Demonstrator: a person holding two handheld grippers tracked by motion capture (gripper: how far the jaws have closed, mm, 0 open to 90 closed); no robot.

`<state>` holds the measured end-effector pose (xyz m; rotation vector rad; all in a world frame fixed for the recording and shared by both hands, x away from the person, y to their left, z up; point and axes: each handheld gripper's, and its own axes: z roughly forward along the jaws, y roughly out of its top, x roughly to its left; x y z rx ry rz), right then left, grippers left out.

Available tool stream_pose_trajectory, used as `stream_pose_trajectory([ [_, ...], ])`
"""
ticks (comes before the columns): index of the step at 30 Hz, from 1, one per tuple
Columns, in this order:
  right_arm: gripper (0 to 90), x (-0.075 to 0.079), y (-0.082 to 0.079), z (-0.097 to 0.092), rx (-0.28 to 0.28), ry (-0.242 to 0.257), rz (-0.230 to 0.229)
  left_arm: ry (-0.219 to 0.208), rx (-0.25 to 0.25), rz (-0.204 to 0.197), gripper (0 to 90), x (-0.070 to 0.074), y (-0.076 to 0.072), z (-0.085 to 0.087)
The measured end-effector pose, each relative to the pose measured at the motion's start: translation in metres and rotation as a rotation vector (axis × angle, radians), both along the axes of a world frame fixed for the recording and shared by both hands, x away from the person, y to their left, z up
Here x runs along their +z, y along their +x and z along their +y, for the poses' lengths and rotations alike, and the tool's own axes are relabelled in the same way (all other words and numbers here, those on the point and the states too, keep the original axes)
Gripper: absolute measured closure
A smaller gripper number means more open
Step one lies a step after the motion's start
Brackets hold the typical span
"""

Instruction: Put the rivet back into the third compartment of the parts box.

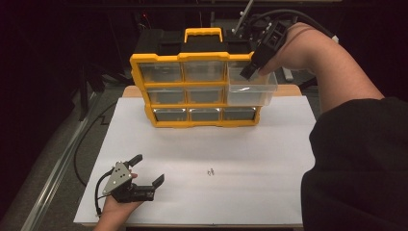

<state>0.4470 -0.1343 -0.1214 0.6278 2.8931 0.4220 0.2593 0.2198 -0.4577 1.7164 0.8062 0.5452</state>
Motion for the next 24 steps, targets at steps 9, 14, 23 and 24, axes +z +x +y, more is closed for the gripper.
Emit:
stream_pose_trajectory([
  [9, 87.5, -0.024, 0.029, 0.003, -0.041, -0.052, 0.029, -0.005, -0.008, 0.001, 0.4, 0.0, 0.0, 0.001],
  [14, 87.4, -0.036, 0.034, 0.006, -0.042, -0.08, 0.05, -0.006, -0.011, -0.002, 0.4, 0.0, 0.0, 0.001],
  [23, 49.2, -0.025, 0.027, 0.001, -0.09, -0.045, -0.004, -0.004, -0.014, -0.001, 0.4, 0.0, 0.001, 0.0],
  [24, 49.2, -0.025, 0.027, 0.001, -0.09, -0.045, -0.004, -0.004, -0.014, -0.001, 0.4, 0.0, 0.001, 0.0],
])
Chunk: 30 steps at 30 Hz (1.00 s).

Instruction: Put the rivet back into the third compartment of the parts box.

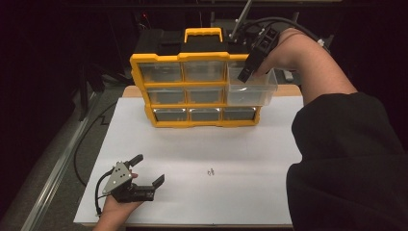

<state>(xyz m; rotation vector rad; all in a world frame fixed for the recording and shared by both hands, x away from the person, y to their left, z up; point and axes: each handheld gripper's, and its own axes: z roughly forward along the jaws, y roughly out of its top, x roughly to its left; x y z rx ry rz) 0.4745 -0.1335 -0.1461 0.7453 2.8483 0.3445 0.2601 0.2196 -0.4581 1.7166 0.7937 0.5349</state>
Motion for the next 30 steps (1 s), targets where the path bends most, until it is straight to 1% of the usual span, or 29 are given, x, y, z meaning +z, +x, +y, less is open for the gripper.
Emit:
stream_pose_trajectory([
  [1, 45.6, 0.004, -0.009, -0.004, 0.003, 0.004, -0.008, 0.001, 0.001, 0.001, 0.4, 0.0, 0.0, 0.0],
  [2, 45.1, 0.006, -0.014, -0.007, -0.004, 0.002, -0.015, -0.001, 0.004, 0.002, 0.4, 0.0, 0.001, 0.0],
  [4, 44.9, 0.007, -0.016, -0.009, -0.003, 0.003, -0.014, -0.002, 0.005, 0.003, 0.4, 0.0, 0.001, 0.0],
  [5, 44.7, 0.011, -0.027, -0.016, -0.002, 0.012, -0.017, -0.003, 0.006, 0.003, 0.4, 0.0, 0.001, 0.0],
  [6, 44.7, 0.011, -0.027, -0.016, -0.002, 0.012, -0.017, -0.003, 0.006, 0.003, 0.4, 0.0, 0.001, 0.0],
  [7, 44.6, 0.011, -0.031, -0.018, -0.004, 0.019, -0.017, -0.005, 0.006, 0.002, 0.4, 0.0, 0.001, 0.0],
  [8, 44.3, 0.011, -0.038, -0.022, 0.0, 0.025, -0.018, -0.004, 0.006, 0.002, 0.4, 0.0, 0.001, 0.0],
  [9, 43.4, 0.011, -0.049, -0.028, -0.002, 0.023, -0.017, -0.001, 0.004, 0.002, 0.4, 0.0, 0.001, 0.0],
  [10, 43.4, 0.011, -0.049, -0.028, -0.002, 0.023, -0.017, -0.001, 0.004, 0.002, 0.4, 0.0, 0.001, 0.0],
  [11, 42.8, 0.01, -0.052, -0.031, -0.004, 0.023, -0.013, -0.002, 0.004, 0.002, 0.4, 0.0, 0.001, -0.001],
  [12, 41.5, 0.006, -0.063, -0.038, -0.005, 0.019, -0.006, -0.005, 0.006, 0.002, 0.4, 0.001, 0.0, -0.001],
  [13, 41.5, 0.006, -0.063, -0.038, -0.005, 0.019, -0.006, -0.005, 0.006, 0.002, 0.4, 0.001, 0.0, -0.001],
  [14, 40.8, 0.005, -0.067, -0.04, -0.005, 0.014, -0.002, -0.002, 0.006, 0.002, 0.4, 0.001, 0.0, -0.001],
  [16, 39.7, 0.0, -0.077, -0.045, 0.005, 0.008, 0.004, -0.003, 0.009, 0.002, 0.4, 0.001, 0.0, -0.001],
  [17, 38.6, -0.004, -0.086, -0.049, 0.004, 0.009, 0.006, 0.0, 0.009, 0.002, 0.4, 0.001, 0.0, -0.001],
  [18, 38.6, -0.004, -0.086, -0.049, 0.004, 0.009, 0.006, 0.001, 0.01, 0.003, 0.4, 0.001, 0.0, -0.001],
  [19, 37.2, -0.01, -0.093, -0.054, 0.005, 0.011, 0.01, 0.006, 0.013, 0.004, 0.4, 0.001, 0.001, -0.001],
  [20, 36.3, -0.013, -0.096, -0.055, 0.01, 0.009, 0.014, 0.006, 0.013, 0.004, 0.4, 0.001, 0.001, -0.001],
  [22, 35.3, -0.016, -0.098, -0.056, 0.011, 0.01, 0.017, 0.002, 0.014, 0.003, 0.4, 0.001, 0.001, -0.001],
  [24, 33.4, -0.026, -0.104, -0.057, 0.028, 0.011, 0.025, 0.003, 0.011, 0.001, 0.4, 0.001, 0.0, -0.001],
  [25, 31.1, -0.038, -0.108, -0.058, 0.036, 0.009, 0.037, -0.001, 0.011, 0.001, 0.4, 0.001, 0.0, -0.001],
  [28, 27.1, -0.055, -0.11, -0.056, 0.041, 0.004, 0.057, -0.004, 0.01, 0.0, 0.4, 0.001, 0.0, -0.001],
  [29, 25.7, -0.064, -0.11, -0.055, 0.046, 0.007, 0.065, -0.002, 0.009, 0.0, 0.4, 0.001, 0.0, -0.001],
  [30, 25.7, -0.064, -0.11, -0.055, 0.046, 0.007, 0.065, -0.002, 0.009, 0.0, 0.4, 0.001, 0.0, -0.001],
])
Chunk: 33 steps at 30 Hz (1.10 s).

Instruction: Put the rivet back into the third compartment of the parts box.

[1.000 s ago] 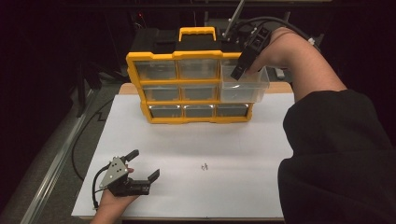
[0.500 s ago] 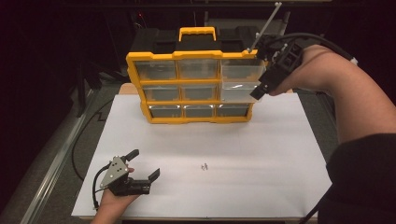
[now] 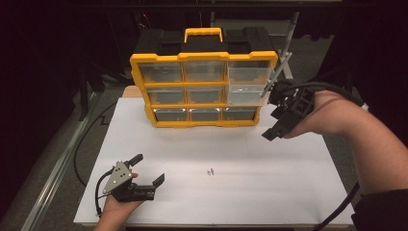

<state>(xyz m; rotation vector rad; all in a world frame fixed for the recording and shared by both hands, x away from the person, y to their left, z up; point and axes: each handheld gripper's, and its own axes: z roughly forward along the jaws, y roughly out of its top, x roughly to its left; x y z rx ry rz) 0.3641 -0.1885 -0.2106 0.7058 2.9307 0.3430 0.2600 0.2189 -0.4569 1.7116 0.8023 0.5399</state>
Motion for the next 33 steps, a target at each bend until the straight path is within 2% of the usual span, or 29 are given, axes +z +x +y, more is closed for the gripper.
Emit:
stream_pose_trajectory([
  [2, 22.1, -0.016, 0.0, 0.003, 0.002, -0.006, 0.016, -0.002, 0.0, -0.001, 0.4, 0.0, 0.0, 0.0],
  [4, 16.4, -0.042, 0.0, 0.009, 0.009, -0.012, 0.038, -0.001, -0.002, 0.0, 0.4, 0.0, 0.0, 0.0],
  [5, 16.4, -0.042, 0.0, 0.009, 0.009, -0.012, 0.038, 0.0, -0.002, -0.001, 0.4, 0.0, 0.0, 0.0],
  [6, 13.8, -0.06, 0.001, 0.014, 0.012, -0.016, 0.053, 0.001, -0.003, -0.001, 0.4, 0.0, 0.0, 0.0],
  [7, 13.8, -0.06, 0.001, 0.014, 0.012, -0.016, 0.053, 0.0, -0.004, 0.0, 0.4, 0.0, 0.0, 0.0],
  [8, 7.9, -0.081, 0.002, 0.02, 0.024, -0.026, 0.068, 0.001, -0.006, 0.0, 0.4, 0.0, 0.0, 0.0],
  [10, 1.4, -0.096, 0.002, 0.025, 0.025, -0.031, 0.074, 0.0, -0.007, 0.0, 0.4, 0.0, 0.0, 0.0],
  [11, 1.4, -0.096, 0.002, 0.025, 0.025, -0.031, 0.074, -0.001, -0.009, 0.002, 0.4, 0.0, 0.0, 0.0],
  [12, 0.1, -0.116, 0.003, 0.032, 0.018, -0.054, 0.077, -0.002, -0.011, 0.001, 0.4, 0.0, 0.0, -0.001],
  [14, 0.1, -0.132, 0.004, 0.037, 0.013, -0.065, 0.095, -0.003, -0.013, 0.001, 0.4, 0.0, 0.0, -0.001],
  [15, 0.1, -0.132, 0.004, 0.037, 0.013, -0.065, 0.095, -0.002, -0.015, 0.0, 0.4, 0.0, 0.0, -0.001],
  [16, 0.1, -0.138, 0.004, 0.039, 0.019, -0.063, 0.095, -0.004, -0.016, 0.001, 0.4, 0.0, 0.0, -0.001],
  [17, 0.3, -0.153, 0.004, 0.045, 0.031, -0.054, 0.109, -0.004, -0.018, 0.002, 0.4, 0.0, 0.0, -0.001],
  [19, 1.8, -0.165, 0.003, 0.05, 0.044, -0.037, 0.122, -0.002, -0.021, 0.002, 0.4, 0.0, 0.0, -0.001],
  [20, 1.8, -0.165, 0.003, 0.05, 0.044, -0.037, 0.122, -0.002, -0.021, 0.002, 0.4, 0.0, 0.0, -0.001],
  [21, 2.3, -0.173, 0.003, 0.055, 0.056, -0.024, 0.132, -0.002, -0.021, 0.002, 0.4, 0.0, 0.0, -0.001],
  [25, 17.1, -0.196, 0.004, 0.069, 0.072, 0.008, 0.151, -0.003, -0.023, 0.0, 0.4, 0.0, 0.0, -0.001],
  [26, 26.3, -0.205, 0.006, 0.076, 0.081, 0.021, 0.169, -0.003, -0.024, 0.001, 0.4, 0.0, 0.0, -0.001],
  [27, 26.3, -0.205, 0.006, 0.076, 0.081, 0.021, 0.169, -0.003, -0.024, 0.001, 0.4, 0.0, 0.0, -0.001],
  [28, 32.0, -0.208, 0.006, 0.078, 0.091, 0.032, 0.166, -0.004, -0.024, 0.002, 0.4, 0.0, 0.0, -0.001],
  [29, 45.3, -0.213, 0.008, 0.087, 0.106, 0.048, 0.175, -0.003, -0.025, 0.002, 0.4, 0.0, 0.0, -0.001],
  [31, 56.0, -0.215, 0.009, 0.093, 0.11, 0.058, 0.167, -0.003, -0.025, 0.002, 0.4, 0.0, 0.0, -0.001],
  [32, 60.6, -0.217, 0.011, 0.096, 0.111, 0.079, 0.175, -0.003, -0.026, 0.002, 0.4, 0.0, 0.0, -0.001],
  [33, 62.3, -0.217, 0.012, 0.099, 0.109, 0.081, 0.169, -0.004, -0.027, 0.001, 0.4, 0.0, 0.0, -0.001],
])
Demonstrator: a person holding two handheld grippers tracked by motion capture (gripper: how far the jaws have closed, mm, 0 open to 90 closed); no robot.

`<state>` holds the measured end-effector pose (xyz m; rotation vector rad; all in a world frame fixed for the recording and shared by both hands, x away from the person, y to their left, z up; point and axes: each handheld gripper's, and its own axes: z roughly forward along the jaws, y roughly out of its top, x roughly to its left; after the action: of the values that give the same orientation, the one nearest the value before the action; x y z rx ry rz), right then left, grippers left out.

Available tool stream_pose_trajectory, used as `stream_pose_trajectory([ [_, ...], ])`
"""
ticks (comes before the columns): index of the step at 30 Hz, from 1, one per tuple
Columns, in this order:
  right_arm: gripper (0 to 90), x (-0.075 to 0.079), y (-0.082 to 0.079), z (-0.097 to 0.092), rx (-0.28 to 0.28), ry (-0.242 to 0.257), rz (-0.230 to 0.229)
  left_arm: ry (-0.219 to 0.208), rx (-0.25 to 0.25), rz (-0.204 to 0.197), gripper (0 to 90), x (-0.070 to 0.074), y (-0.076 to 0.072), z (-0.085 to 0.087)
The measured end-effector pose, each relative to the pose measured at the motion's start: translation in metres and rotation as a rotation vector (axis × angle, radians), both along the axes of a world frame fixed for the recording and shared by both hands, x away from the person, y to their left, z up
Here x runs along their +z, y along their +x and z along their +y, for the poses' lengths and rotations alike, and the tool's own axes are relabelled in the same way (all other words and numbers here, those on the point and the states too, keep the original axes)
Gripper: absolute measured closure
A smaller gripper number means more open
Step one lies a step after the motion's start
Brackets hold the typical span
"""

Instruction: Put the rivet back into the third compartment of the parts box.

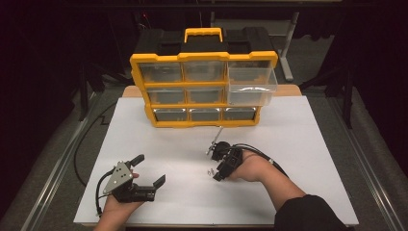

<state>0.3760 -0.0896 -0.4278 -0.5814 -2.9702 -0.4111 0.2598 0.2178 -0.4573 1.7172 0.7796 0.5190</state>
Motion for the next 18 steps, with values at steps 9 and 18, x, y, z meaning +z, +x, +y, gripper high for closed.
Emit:
stream_pose_trajectory([
  [9, 75.6, -0.01, 0.007, 0.018, -0.003, -0.045, -0.052, -0.004, -0.005, -0.003, 0.4, 0.0, -0.001, 0.001],
  [18, 86.3, -0.009, 0.008, 0.017, 0.029, -0.053, -0.075, -0.003, -0.007, -0.003, 0.4, 0.0, -0.001, 0.0],
])
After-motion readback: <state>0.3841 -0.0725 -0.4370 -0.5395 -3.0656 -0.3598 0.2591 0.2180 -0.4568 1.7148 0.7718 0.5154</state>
